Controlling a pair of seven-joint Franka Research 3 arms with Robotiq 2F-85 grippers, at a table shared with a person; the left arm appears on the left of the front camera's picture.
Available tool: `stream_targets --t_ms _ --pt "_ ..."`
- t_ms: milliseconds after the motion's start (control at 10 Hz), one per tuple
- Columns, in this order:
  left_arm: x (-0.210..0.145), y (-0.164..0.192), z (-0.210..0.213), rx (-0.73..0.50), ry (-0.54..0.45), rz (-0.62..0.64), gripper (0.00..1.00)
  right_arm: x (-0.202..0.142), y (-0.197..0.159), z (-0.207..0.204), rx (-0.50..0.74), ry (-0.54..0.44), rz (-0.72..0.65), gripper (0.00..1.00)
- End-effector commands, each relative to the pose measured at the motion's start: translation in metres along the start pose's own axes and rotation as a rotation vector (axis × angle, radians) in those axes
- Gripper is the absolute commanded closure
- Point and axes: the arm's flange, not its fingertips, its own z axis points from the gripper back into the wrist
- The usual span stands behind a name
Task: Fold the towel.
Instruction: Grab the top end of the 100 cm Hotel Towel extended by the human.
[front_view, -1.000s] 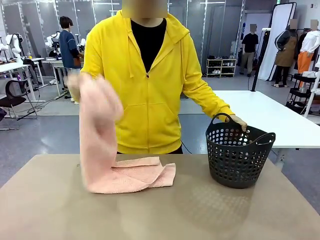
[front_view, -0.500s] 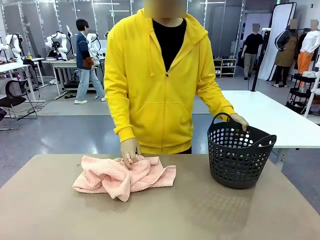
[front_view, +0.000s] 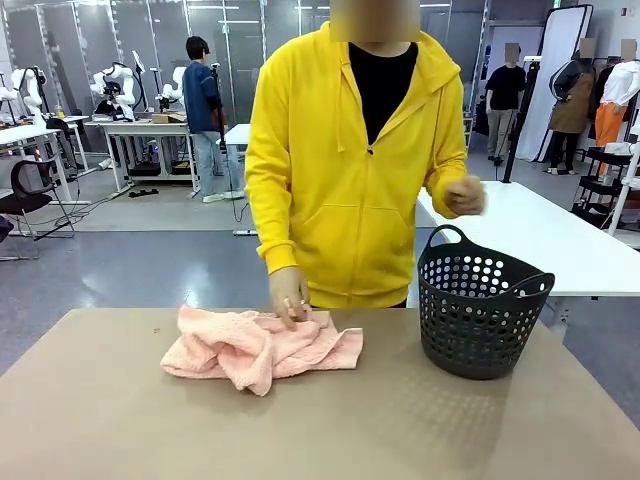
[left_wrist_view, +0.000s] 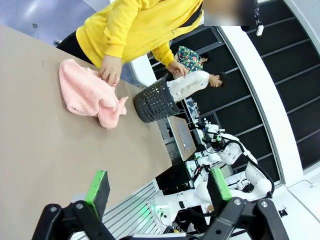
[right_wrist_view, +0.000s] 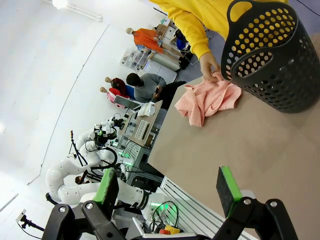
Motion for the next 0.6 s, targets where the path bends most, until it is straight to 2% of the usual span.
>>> stream_targets --t_ms 0,500 --pt "0.003 -0.0015 0.0021 -0.01 -0.005 -0.003 0.0 -0.0004 0.0007 0.0001 0.007 -0.001 0.002 0.0" --pt "0.003 -0.0015 0.0021 -0.01 -0.005 -0.003 0.0 -0.0004 0.0007 0.0001 0.007 -0.001 0.002 0.0"
